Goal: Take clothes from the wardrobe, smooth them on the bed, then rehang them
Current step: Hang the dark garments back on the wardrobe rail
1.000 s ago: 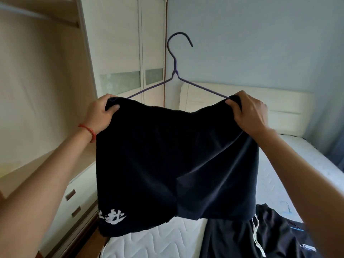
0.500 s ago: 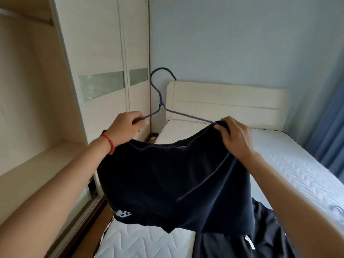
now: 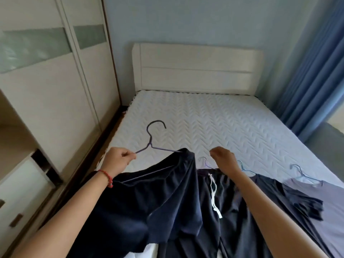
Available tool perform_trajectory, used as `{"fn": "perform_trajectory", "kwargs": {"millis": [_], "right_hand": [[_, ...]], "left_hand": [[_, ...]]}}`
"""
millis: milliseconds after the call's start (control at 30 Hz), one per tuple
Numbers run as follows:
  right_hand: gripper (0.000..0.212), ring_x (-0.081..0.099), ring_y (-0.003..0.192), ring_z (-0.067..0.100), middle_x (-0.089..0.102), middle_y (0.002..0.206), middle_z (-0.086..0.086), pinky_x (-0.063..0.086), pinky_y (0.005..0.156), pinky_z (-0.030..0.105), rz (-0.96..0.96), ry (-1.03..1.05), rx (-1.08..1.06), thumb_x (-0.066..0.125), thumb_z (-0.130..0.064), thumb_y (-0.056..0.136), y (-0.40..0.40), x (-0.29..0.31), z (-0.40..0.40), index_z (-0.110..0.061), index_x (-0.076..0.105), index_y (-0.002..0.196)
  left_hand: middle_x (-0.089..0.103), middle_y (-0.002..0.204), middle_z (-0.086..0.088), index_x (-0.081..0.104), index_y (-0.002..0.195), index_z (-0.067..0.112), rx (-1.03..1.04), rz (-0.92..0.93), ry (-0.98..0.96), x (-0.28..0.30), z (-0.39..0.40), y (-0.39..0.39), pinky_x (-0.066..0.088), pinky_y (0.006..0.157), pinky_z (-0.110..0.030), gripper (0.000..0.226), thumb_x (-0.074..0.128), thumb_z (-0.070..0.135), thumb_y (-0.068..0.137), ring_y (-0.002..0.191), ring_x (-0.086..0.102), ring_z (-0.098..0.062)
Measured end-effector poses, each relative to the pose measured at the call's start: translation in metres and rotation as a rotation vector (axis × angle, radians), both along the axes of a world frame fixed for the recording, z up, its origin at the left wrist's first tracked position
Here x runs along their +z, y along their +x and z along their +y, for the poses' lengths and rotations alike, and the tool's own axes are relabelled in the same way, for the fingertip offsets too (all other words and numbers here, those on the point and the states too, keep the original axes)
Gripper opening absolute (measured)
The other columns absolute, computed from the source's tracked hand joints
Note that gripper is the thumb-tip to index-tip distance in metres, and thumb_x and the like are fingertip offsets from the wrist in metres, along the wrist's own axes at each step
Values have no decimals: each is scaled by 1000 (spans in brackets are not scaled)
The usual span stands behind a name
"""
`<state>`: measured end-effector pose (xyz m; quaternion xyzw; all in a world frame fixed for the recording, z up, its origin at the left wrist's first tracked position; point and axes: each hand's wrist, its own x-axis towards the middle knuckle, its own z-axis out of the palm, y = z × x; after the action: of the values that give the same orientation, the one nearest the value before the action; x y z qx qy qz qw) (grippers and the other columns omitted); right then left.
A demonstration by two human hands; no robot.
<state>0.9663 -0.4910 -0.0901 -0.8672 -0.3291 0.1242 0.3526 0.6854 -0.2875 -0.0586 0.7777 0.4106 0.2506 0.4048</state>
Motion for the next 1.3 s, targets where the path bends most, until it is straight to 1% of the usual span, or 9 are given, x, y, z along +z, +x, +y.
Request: {"fn": "perform_trajectory", "kwargs": {"millis": [133, 333, 500, 700, 867, 967, 1067, 1167, 1300], "right_hand": [[15, 63, 88, 27, 70, 90, 13, 45, 82, 35, 215, 25, -137, 55, -13, 85, 82, -44, -5, -7, 67, 91], [11, 61, 83, 23, 69, 90, 16, 45, 80, 32, 398, -15, -233, 56, -9, 86, 177, -134, 6, -5, 65, 92], [17, 62, 92, 28, 70, 99, 18, 42, 82, 30, 417, -172, -231, 53, -10, 86, 236, -223, 28, -8, 66, 97], [26, 60, 104, 31, 68, 109, 16, 43, 88, 32, 355, -324, -178, 51, -13, 86, 285, -317, 57, -11, 65, 107], [27, 57, 107, 32, 64, 113, 16, 43, 89, 36, 241, -426, -65, 49, -15, 87, 310, -369, 81, -12, 63, 110], [31, 48, 117, 35, 54, 125, 19, 39, 98, 42, 11, -453, -35, 49, -12, 87, 329, -392, 93, -8, 61, 116], [42, 36, 129, 37, 36, 142, 19, 30, 106, 46, -13, -548, -83, 47, -15, 89, 347, -411, 98, -10, 47, 130], [47, 39, 126, 40, 37, 139, 23, 30, 104, 47, -23, -747, 19, 45, -29, 92, 354, -424, 96, -10, 40, 135], [44, 43, 119, 39, 45, 129, 23, 36, 99, 46, -71, -823, 163, 51, -33, 90, 357, -419, 86, -13, 45, 129]], "left_hand": [[53, 35, 9, 61, 47, 15, 159, -3, -77, -32, 18, 54, 37, 52, -20, 30, 67, 13, 77, 45, 46, -10], [61, 55, -4, 57, 48, 3, 268, 28, -259, -103, 24, 139, 38, 55, -23, 34, 64, 12, 80, 55, 51, -16], [48, 55, -11, 64, 71, -12, 337, 69, -418, -179, 16, 190, 28, 49, -25, 24, 61, 9, 83, 45, 33, -18], [45, 56, -11, 65, 71, -7, 361, 85, -518, -245, 19, 245, 26, 40, -16, 20, 59, 8, 84, 34, 28, -12], [51, 44, 4, 66, 71, -1, 392, 41, -556, -275, 19, 266, 24, 31, -10, 18, 56, 3, 85, 28, 28, -5], [51, 39, 7, 66, 71, -4, 395, 28, -554, -284, 17, 271, 24, 32, -10, 18, 57, 3, 85, 28, 30, -5], [52, 49, 0, 67, 68, 5, 414, 5, -567, -291, 15, 270, 23, 31, -11, 21, 56, 2, 85, 29, 30, -4], [50, 57, -6, 67, 69, 11, 451, 6, -600, -296, 11, 262, 22, 31, -11, 24, 54, 1, 87, 29, 31, -3], [50, 58, -7, 66, 71, 11, 468, 17, -625, -297, 5, 253, 24, 30, -11, 23, 53, 2, 88, 29, 33, -3]]}}
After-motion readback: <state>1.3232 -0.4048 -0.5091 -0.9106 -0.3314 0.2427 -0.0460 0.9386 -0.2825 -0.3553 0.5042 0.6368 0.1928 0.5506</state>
